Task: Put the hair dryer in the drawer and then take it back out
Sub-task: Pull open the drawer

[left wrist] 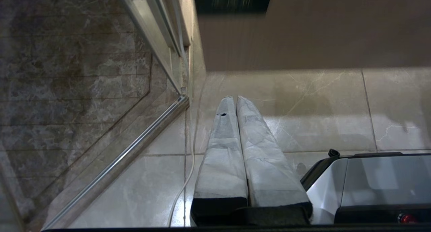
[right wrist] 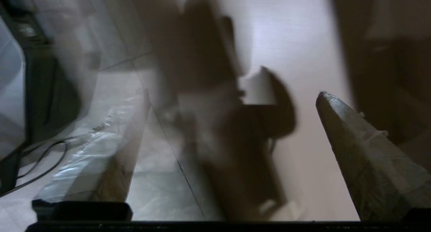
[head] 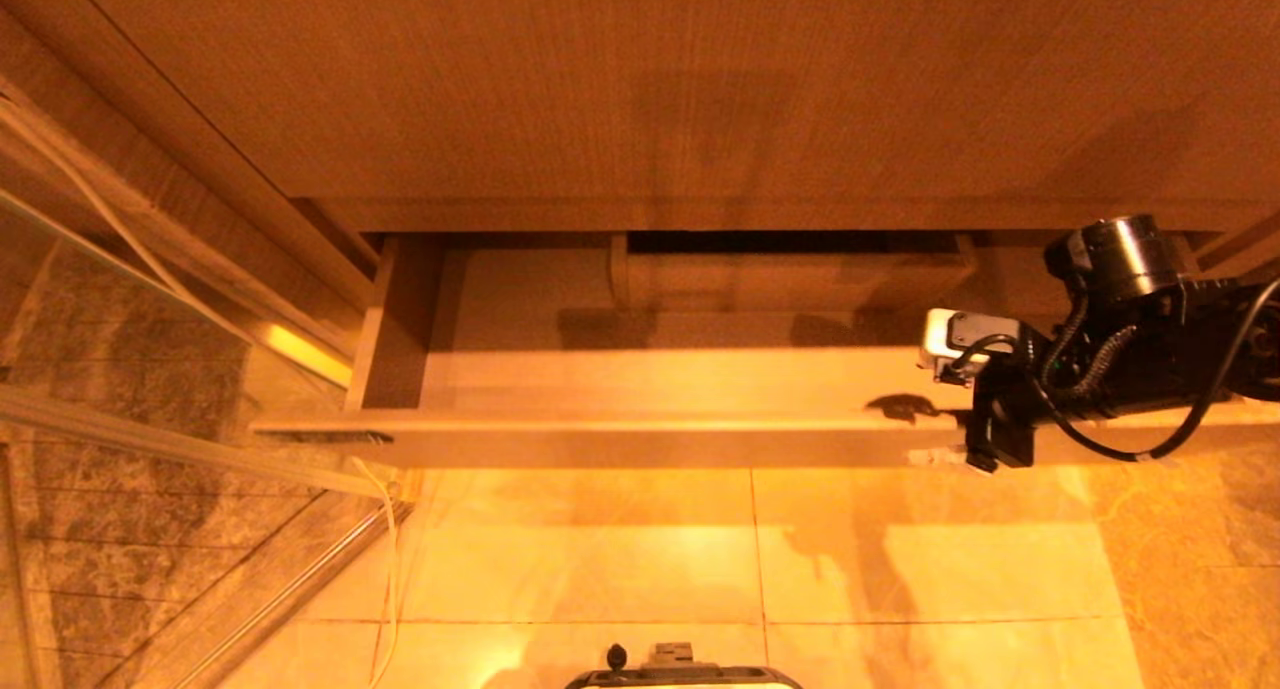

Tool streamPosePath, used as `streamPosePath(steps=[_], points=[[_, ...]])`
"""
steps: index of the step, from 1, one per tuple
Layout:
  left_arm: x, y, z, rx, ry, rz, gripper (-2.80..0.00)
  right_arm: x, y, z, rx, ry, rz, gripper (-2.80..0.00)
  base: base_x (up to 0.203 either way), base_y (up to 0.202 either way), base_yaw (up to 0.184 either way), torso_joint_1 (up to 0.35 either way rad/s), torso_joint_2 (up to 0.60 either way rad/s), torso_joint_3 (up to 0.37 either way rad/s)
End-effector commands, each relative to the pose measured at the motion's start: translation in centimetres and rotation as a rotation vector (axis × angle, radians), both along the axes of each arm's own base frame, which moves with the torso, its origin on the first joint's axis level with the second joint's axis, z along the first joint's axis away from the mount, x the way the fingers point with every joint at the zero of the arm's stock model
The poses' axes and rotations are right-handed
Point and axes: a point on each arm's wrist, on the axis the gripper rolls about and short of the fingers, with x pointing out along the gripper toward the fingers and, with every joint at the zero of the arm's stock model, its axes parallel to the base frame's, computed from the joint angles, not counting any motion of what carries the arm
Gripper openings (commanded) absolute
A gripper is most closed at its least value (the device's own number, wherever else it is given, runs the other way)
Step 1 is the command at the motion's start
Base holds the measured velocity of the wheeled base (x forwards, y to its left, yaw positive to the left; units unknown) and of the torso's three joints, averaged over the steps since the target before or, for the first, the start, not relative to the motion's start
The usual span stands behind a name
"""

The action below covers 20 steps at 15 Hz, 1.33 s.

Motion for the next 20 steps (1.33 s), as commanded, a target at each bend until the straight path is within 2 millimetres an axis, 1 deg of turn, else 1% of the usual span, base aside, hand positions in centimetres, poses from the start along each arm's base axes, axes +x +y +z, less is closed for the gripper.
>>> streamPosePath(steps=[1,20], points=[[0.01,0.0,-0.03,0.0,0.0,0.0,-2.8,0.51,0.24,0.79,0.005,-0.089,0.019,0.0,0.0,0.0,0.0,0.0,0.0,0.0],[0.01,0.0,-0.03,0.0,0.0,0.0,-2.8,0.51,0.24,0.79,0.005,-0.089,0.019,0.0,0.0,0.0,0.0,0.0,0.0,0.0]])
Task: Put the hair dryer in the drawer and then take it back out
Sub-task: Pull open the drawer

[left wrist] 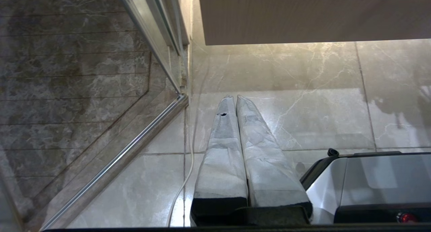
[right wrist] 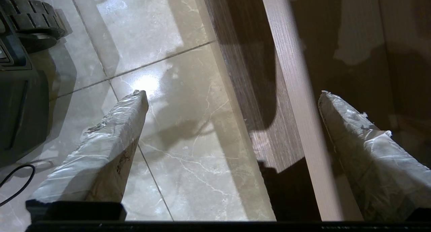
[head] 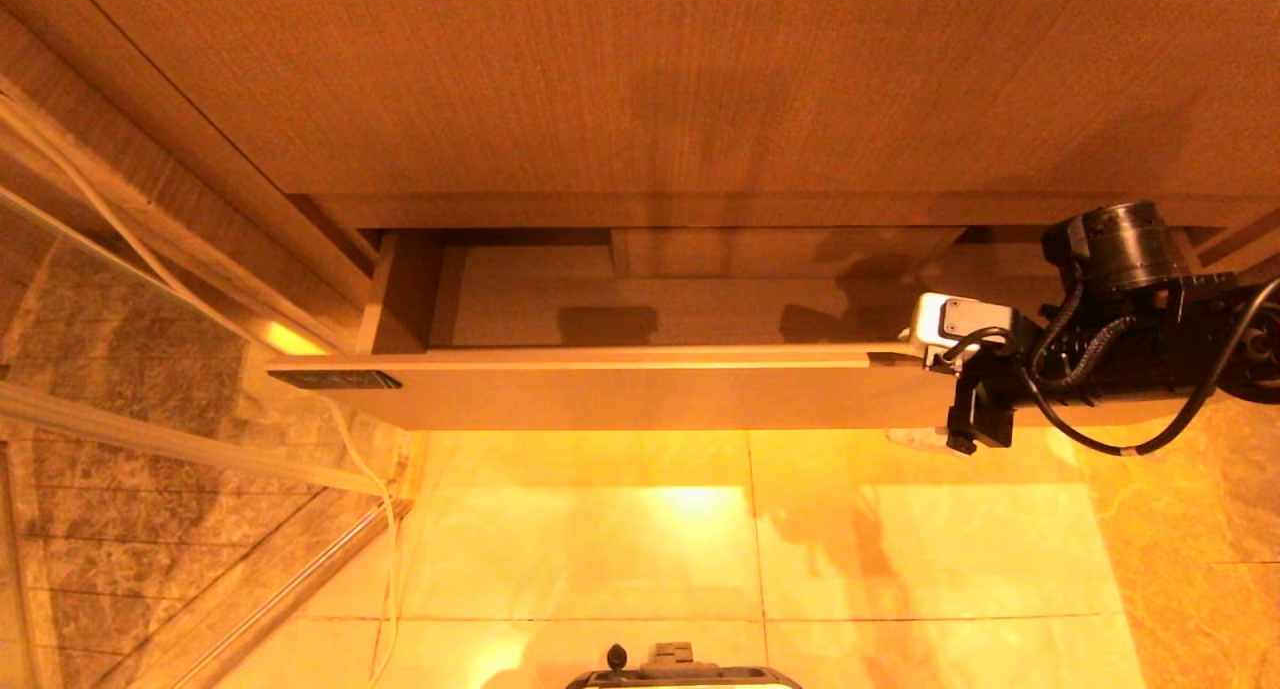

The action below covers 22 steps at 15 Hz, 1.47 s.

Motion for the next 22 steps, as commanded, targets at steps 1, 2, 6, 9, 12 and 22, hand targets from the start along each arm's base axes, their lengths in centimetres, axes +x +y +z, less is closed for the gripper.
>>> streamPosePath(steps=[1,2,6,9,12,22], points=[[0.0,0.0,0.0,0.0,0.001,0.0,-2.8,0.0,0.0,-0.2,-0.003,0.005,0.007,0.0,0.0,0.0,0.0,0.0,0.0,0.0],[0.0,0.0,0.0,0.0,0.001,0.0,-2.8,0.0,0.0,-0.2,-0.003,0.005,0.007,0.0,0.0,0.0,0.0,0.0,0.0,0.0],[0.0,0.0,0.0,0.0,0.001,0.0,-2.8,0.0,0.0,-0.2,-0.003,0.005,0.007,0.0,0.0,0.0,0.0,0.0,0.0,0.0],[0.0,0.0,0.0,0.0,0.001,0.0,-2.8,0.0,0.0,-0.2,-0.003,0.005,0.007,-2.8,0.0,0.0,0.0,0.0,0.0,0.0],[0.0,0.0,0.0,0.0,0.001,0.0,-2.8,-1.6,-0.3,0.9,-0.009,0.007,0.009,-2.8,0.0,0.0,0.0,0.0,0.0,0.0],[0.0,0.0,0.0,0.0,0.001,0.0,-2.8,-10.8,-1.6,8.1,-0.004,-0.178,0.012,-2.8,0.0,0.0,0.0,0.0,0.0,0.0]])
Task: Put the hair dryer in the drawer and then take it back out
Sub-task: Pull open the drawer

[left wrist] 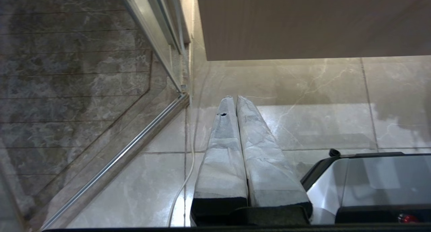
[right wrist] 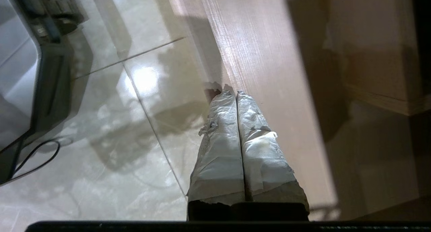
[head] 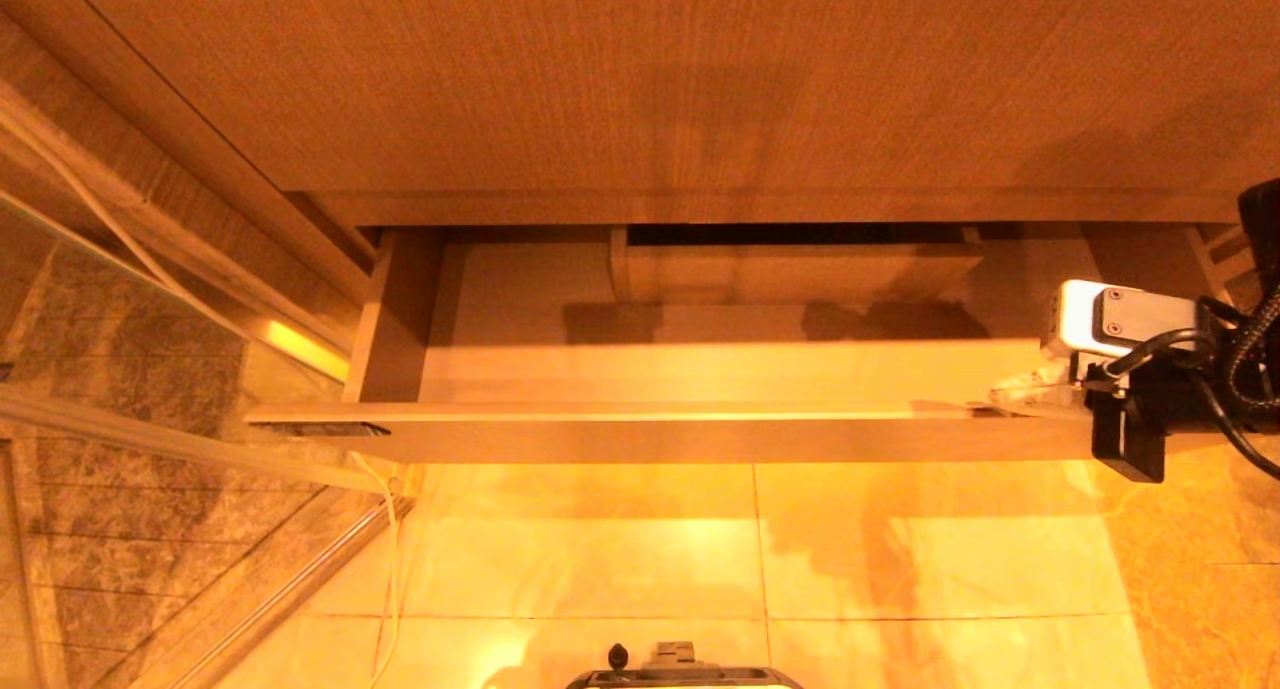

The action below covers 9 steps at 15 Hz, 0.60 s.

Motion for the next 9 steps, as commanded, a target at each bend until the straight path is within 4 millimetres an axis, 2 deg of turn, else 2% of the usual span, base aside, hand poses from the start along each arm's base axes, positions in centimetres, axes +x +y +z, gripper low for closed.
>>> streamPosePath(steps=[1,9], points=[[0.01,0.0,-0.04,0.0,0.001,0.0,-2.8,-0.72,-0.08,0.6,0.0,-0.027,0.007,-2.8,0.0,0.0,0.0,0.0,0.0,0.0],[0.01,0.0,-0.04,0.0,0.001,0.0,-2.8,-0.72,-0.08,0.6,0.0,-0.027,0.007,-2.8,0.0,0.0,0.0,0.0,0.0,0.0]])
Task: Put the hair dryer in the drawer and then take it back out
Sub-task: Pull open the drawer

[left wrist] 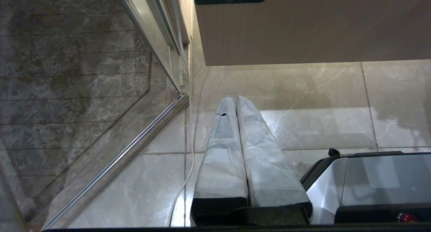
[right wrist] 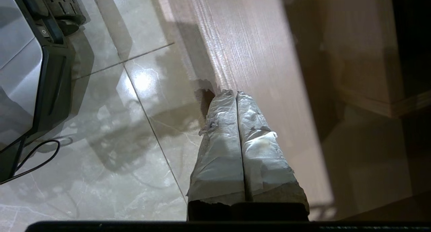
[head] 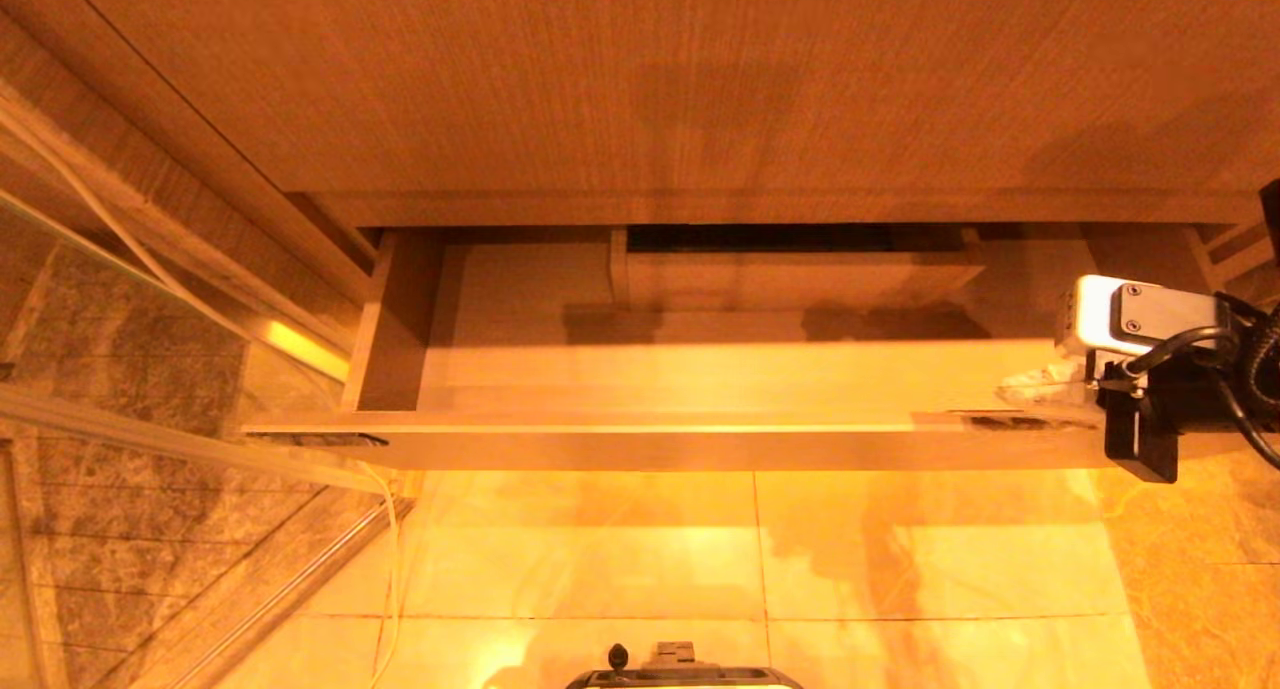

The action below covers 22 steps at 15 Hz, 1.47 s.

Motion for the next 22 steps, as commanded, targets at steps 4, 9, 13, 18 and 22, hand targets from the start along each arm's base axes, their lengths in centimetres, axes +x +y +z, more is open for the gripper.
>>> streamPosePath(steps=[4,9,13,18,22], points=[[0.0,0.0,0.0,0.0,0.001,0.0,-2.8,-0.2,0.0,0.2,-0.002,-0.011,0.006,-2.8,0.0,0.0,0.0,0.0,0.0,0.0],[0.0,0.0,0.0,0.0,0.001,0.0,-2.8,-2.9,-0.9,0.8,0.001,-0.02,-0.188,-2.8,0.0,0.0,0.0,0.0,0.0,0.0],[0.0,0.0,0.0,0.0,0.001,0.0,-2.8,-15.6,-3.2,4.5,0.114,-0.341,-0.548,-2.8,0.0,0.0,0.0,0.0,0.0,0.0],[0.0,0.0,0.0,0.0,0.001,0.0,-2.8,-20.6,-4.1,4.9,0.164,-0.471,-0.778,-2.8,0.0,0.0,0.0,0.0,0.0,0.0],[0.0,0.0,0.0,0.0,0.001,0.0,-2.8,-21.8,-4.2,5.9,0.158,-0.528,-0.755,-2.8,0.0,0.0,0.0,0.0,0.0,0.0]])
